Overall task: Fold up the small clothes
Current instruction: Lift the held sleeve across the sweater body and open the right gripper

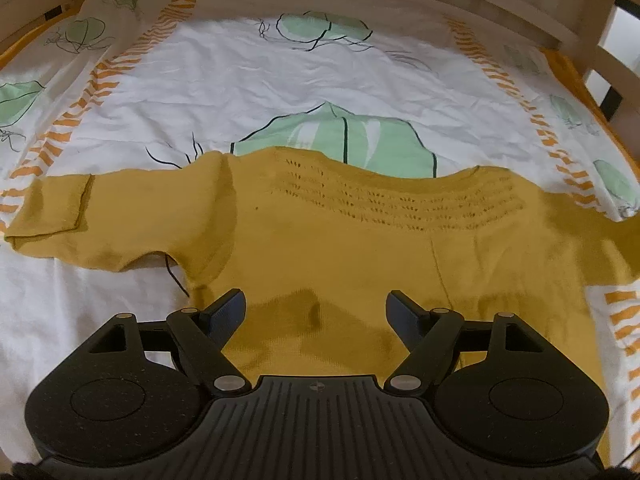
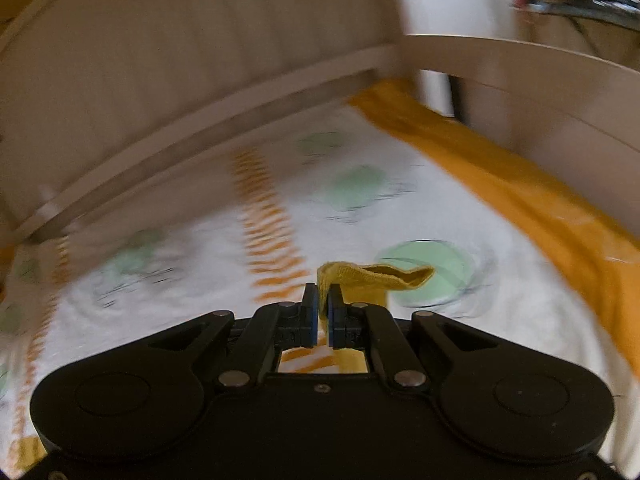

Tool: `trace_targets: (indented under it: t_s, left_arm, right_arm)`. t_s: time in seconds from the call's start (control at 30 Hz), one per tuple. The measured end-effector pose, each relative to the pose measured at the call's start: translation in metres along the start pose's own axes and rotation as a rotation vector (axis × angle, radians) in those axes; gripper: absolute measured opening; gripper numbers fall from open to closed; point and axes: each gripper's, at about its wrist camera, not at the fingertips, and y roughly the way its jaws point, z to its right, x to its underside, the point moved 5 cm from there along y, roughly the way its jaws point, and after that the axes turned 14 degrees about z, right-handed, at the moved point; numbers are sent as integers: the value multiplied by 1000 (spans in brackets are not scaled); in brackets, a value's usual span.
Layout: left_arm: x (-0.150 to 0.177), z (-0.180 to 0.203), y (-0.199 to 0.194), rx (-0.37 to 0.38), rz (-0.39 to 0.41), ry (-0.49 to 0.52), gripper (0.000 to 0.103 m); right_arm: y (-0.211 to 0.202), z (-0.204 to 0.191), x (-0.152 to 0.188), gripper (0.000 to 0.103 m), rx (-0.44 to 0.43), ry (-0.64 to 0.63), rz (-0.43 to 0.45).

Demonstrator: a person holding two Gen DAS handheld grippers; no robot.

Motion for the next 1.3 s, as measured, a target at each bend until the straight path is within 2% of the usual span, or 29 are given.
trace_targets:
  t_s: [0.27, 0.47, 0.7, 0.93, 1.0, 1.07, 1.17, 1.2, 1.3]
  left_arm:
    - [-14, -16, -22, 22, 33, -29, 76]
    - [-27, -46, -38, -16, 79, -98, 76]
    - [-36, -74, -48, -61, 118, -142, 76]
    - [-40, -93, -48, -82, 122, -189, 76]
    - [-40, -96, -46, -82, 117, -200, 76]
    - [-39, -98, -42, -79, 110, -206, 76]
    - [-37, -100, -36, -79, 94, -207, 76]
    - [-37, -101, -35, -80, 94, -208, 76]
    - [-36, -101, -28, -78, 89, -210, 76]
  right_arm:
    - [-10, -137, 25, 9, -251, -43, -45]
    - [-9, -225, 80, 9, -420, -52, -111]
    - [0, -305, 168, 10, -524, -97, -202]
    - [-4, -343, 248, 13, -571, -146, -267]
    - [-3, -350, 265, 22, -593, -143, -289]
    - [-3, -350, 277, 23, -620, -128, -317]
    - [-5, -346, 285, 58, -632, -135, -322]
    - [-8, -340, 283, 64, -633, -144, -311]
    - [-10, -322, 279, 65, -605, -176, -282]
